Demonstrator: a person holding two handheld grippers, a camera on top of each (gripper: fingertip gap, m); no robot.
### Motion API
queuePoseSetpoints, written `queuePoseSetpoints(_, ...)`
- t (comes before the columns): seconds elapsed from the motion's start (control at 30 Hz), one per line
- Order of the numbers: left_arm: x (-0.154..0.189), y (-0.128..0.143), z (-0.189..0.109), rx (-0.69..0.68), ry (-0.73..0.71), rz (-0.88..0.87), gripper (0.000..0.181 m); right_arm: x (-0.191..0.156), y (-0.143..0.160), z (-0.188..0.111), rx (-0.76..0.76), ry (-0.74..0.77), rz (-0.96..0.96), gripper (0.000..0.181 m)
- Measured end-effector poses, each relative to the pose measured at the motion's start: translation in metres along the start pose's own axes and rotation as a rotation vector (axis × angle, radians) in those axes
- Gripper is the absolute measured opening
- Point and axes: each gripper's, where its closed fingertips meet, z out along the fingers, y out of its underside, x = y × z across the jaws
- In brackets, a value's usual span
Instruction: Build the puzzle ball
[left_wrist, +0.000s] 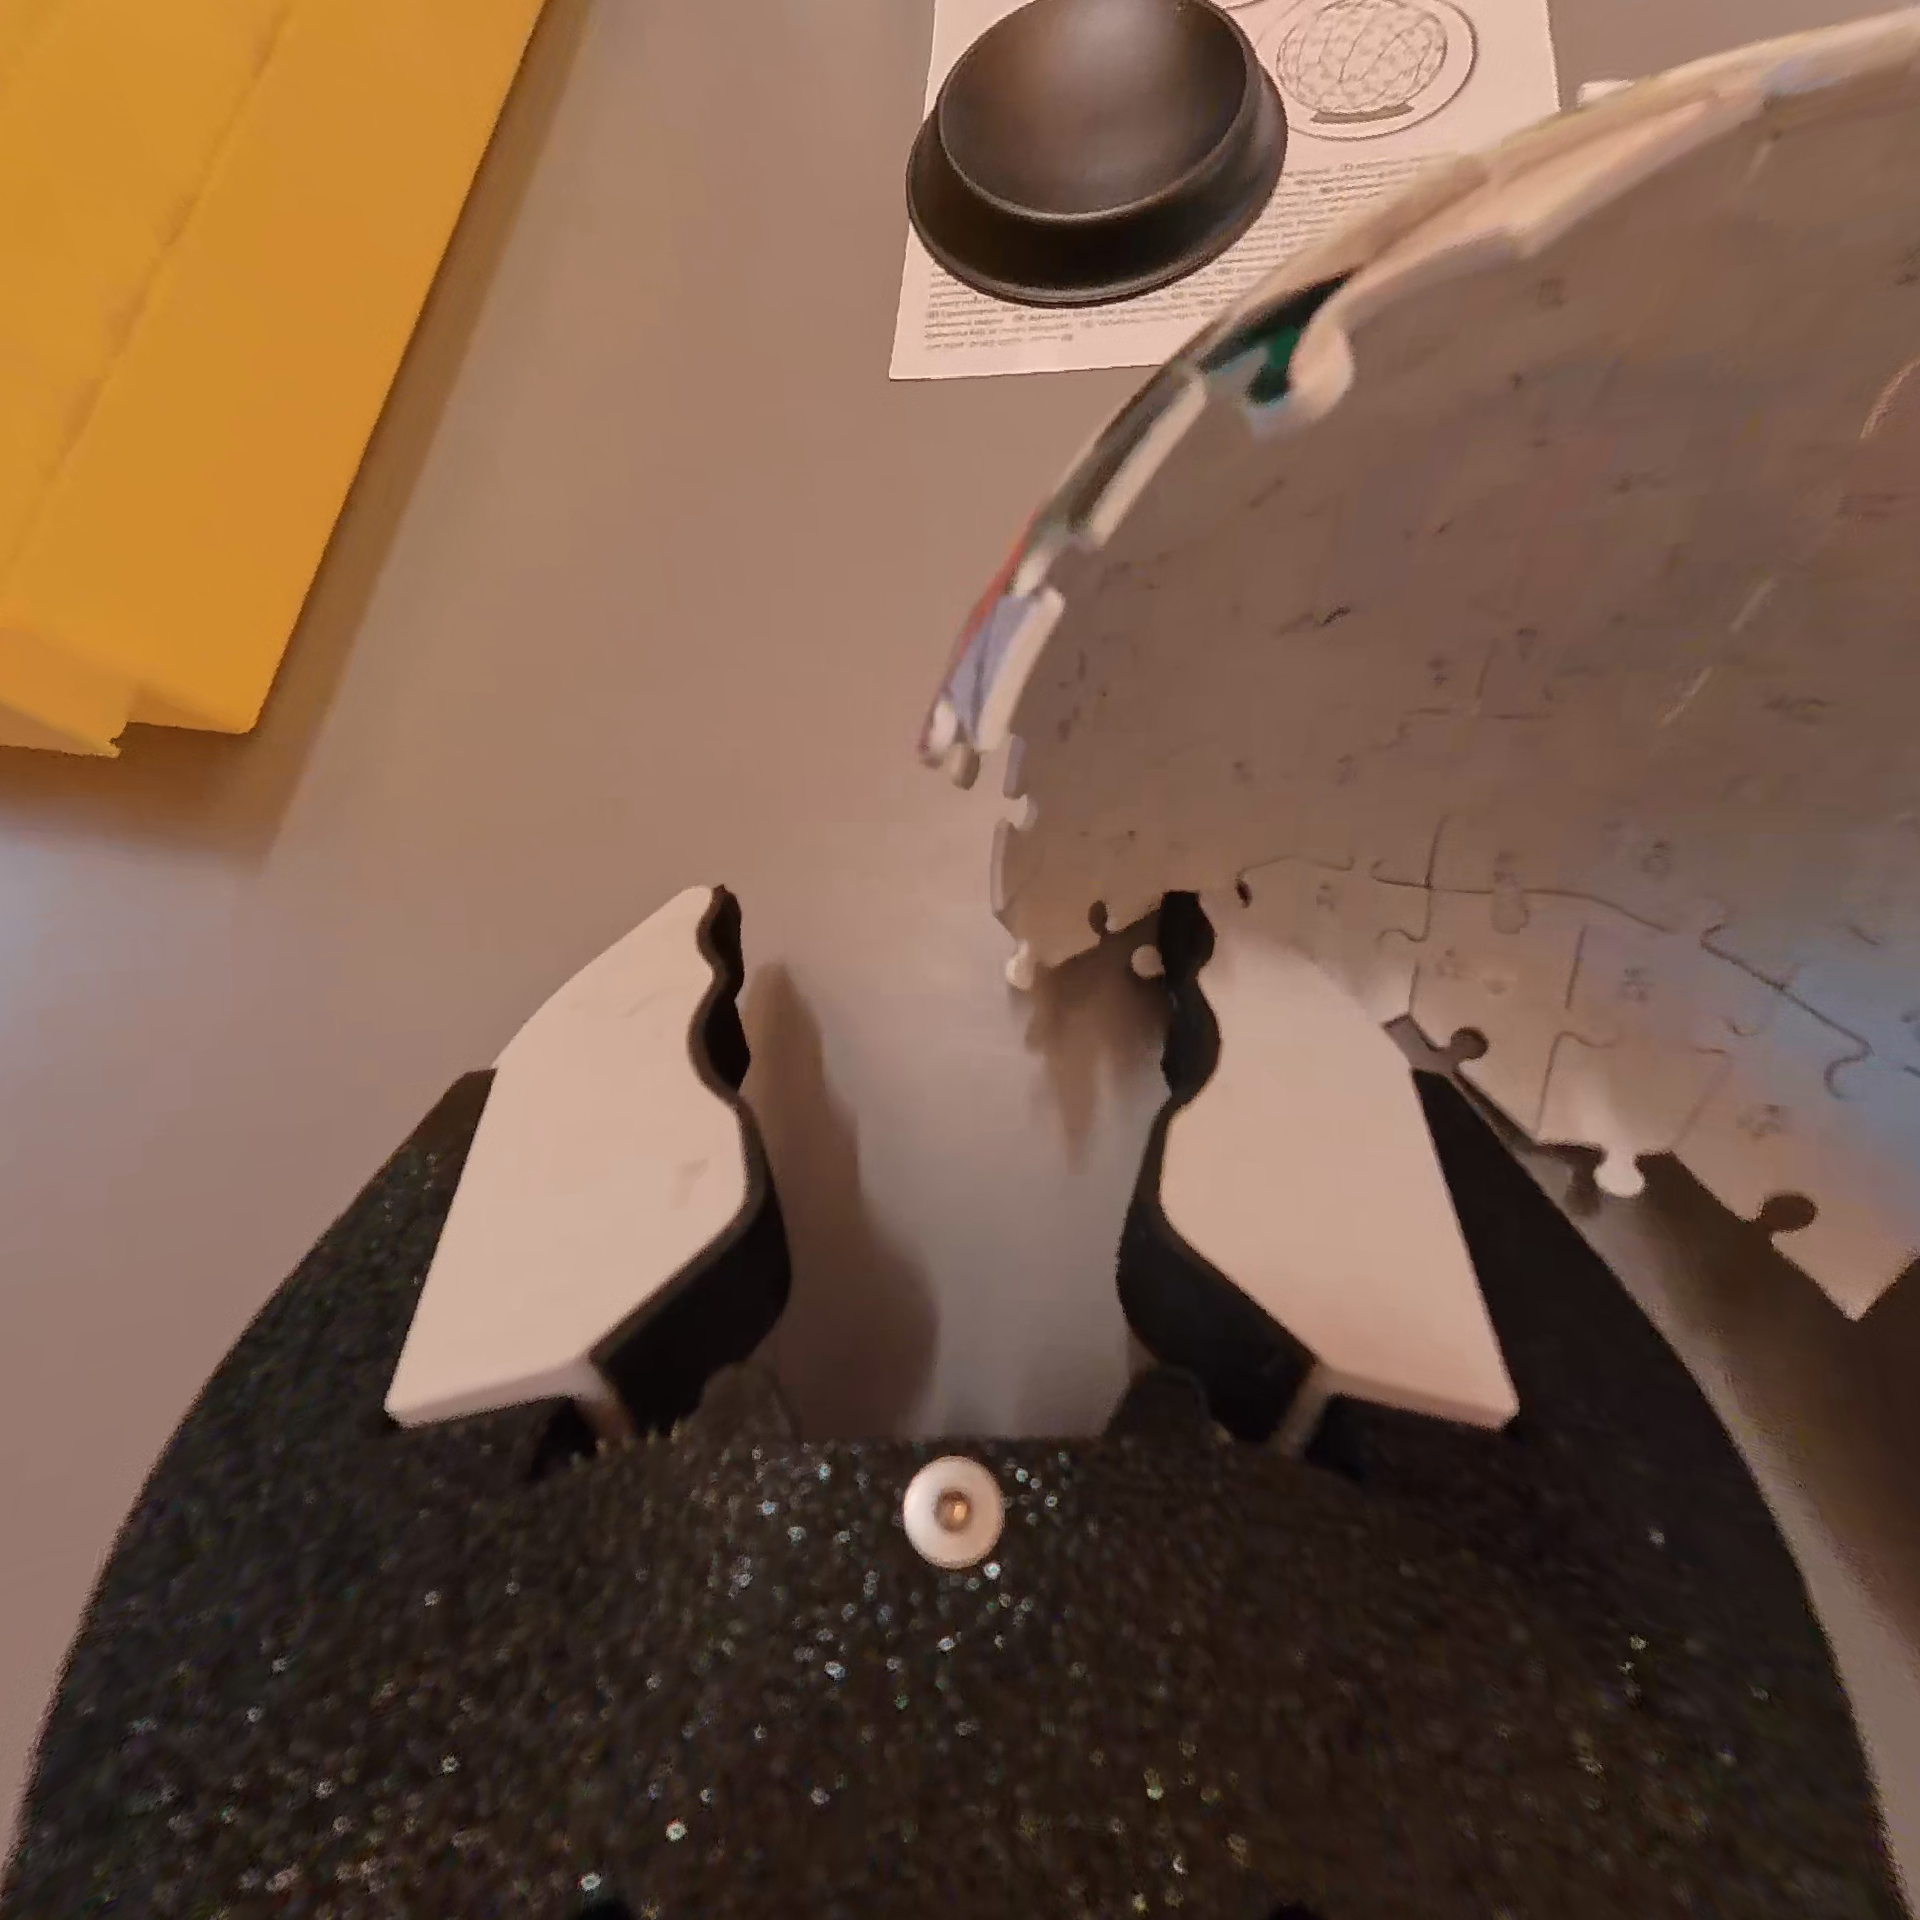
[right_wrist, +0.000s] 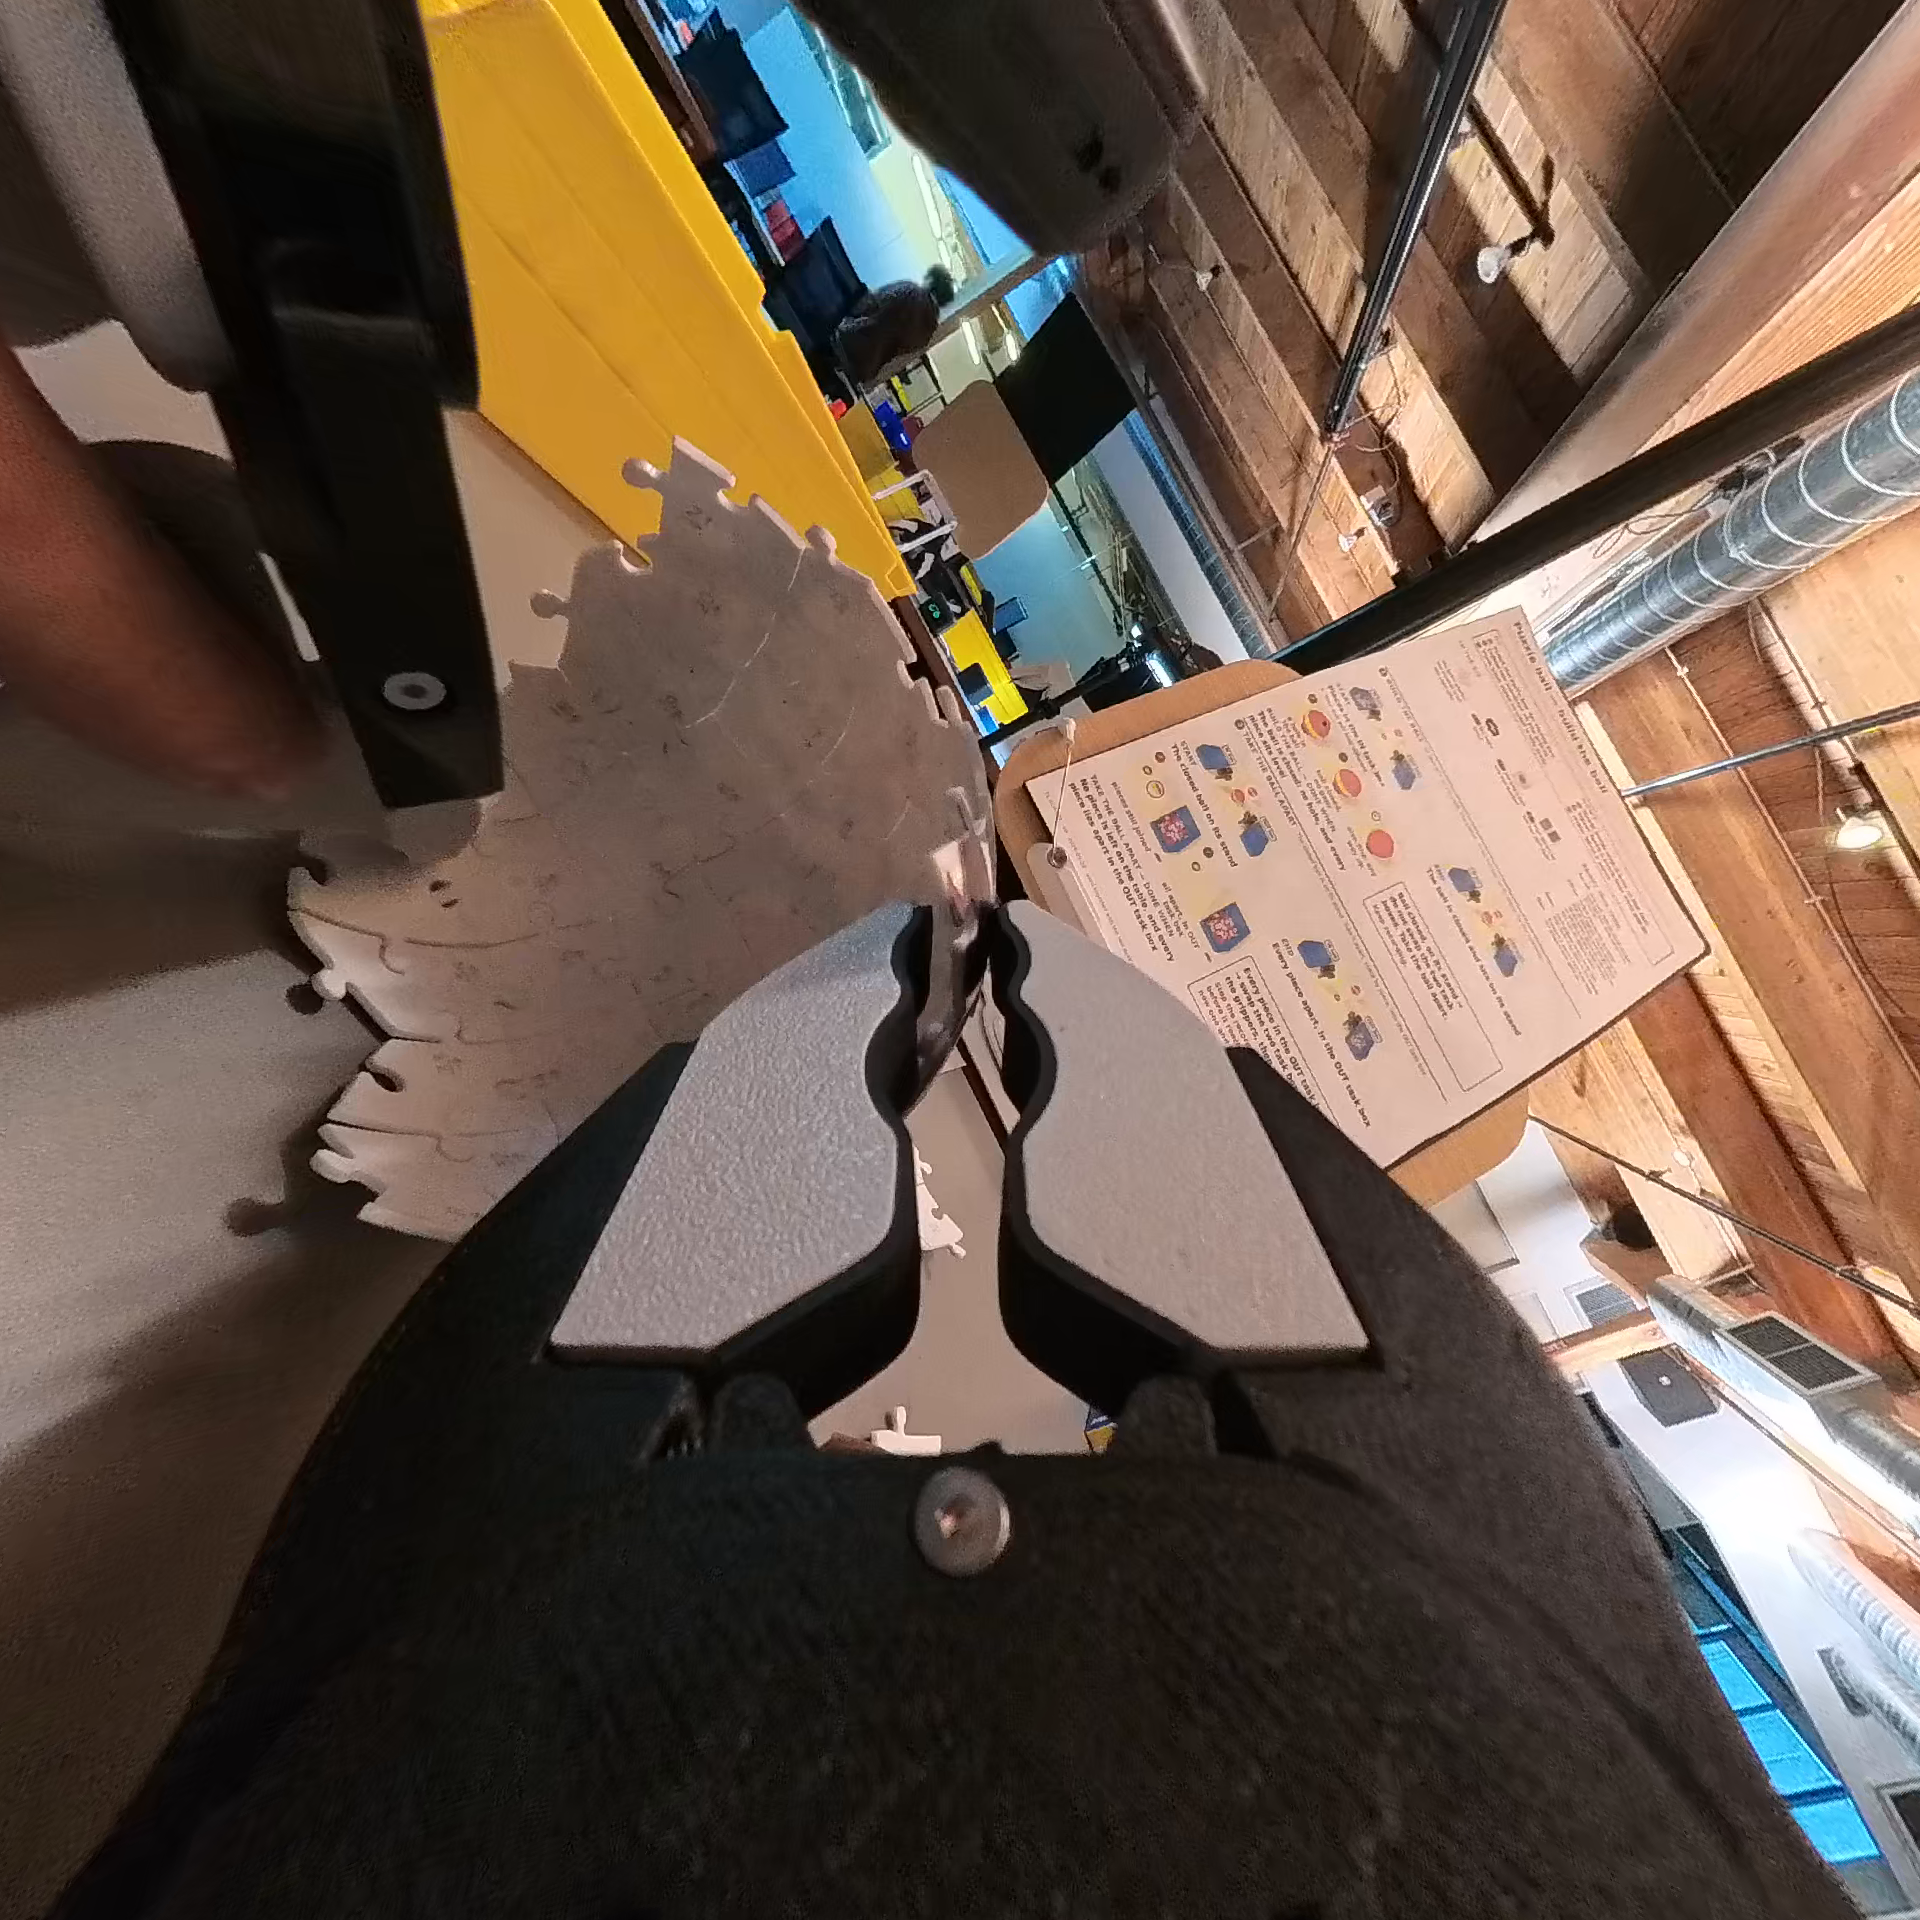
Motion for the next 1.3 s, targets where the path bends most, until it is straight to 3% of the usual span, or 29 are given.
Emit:
queuePoseSetpoints(0.27, 0.008, -0.005, 0.004, -0.031, 0.013, 0.037, 0.063, -0.001, 0.000, 0.004, -0.010, 0.000, -0.018, 0.011)
queuePoseSetpoints(0.4, 0.006, -0.004, 0.001, -0.014, -0.012, 0.056, 0.076, 0.000, 0.001, 0.002, -0.011, 0.000, -0.015, 0.010)
queuePoseSetpoints(0.53, 0.005, -0.007, -0.008, 0.064, 0.053, -0.001, 0.074, 0.000, 0.004, 0.002, -0.021, -0.002, -0.007, 0.010)
queuePoseSetpoints(0.67, -0.003, -0.003, -0.008, 0.044, 0.092, -0.076, 0.076, 0.000, 0.005, 0.002, -0.025, -0.003, -0.006, 0.010)
queuePoseSetpoints(0.87, 0.011, 0.002, -0.007, 0.015, 0.233, -0.196, 0.076, 0.000, 0.010, 0.003, -0.041, -0.004, 0.019, 0.011)
queuePoseSetpoints(1.17, 0.014, 0.005, -0.006, -0.018, 0.296, -0.290, 0.071, -0.001, 0.009, 0.000, -0.042, -0.005, 0.025, 0.011)
queuePoseSetpoints(1.3, 0.001, 0.002, 0.003, 0.003, 0.210, -0.267, 0.070, -0.003, 0.004, -0.002, -0.033, -0.007, 0.008, 0.012)
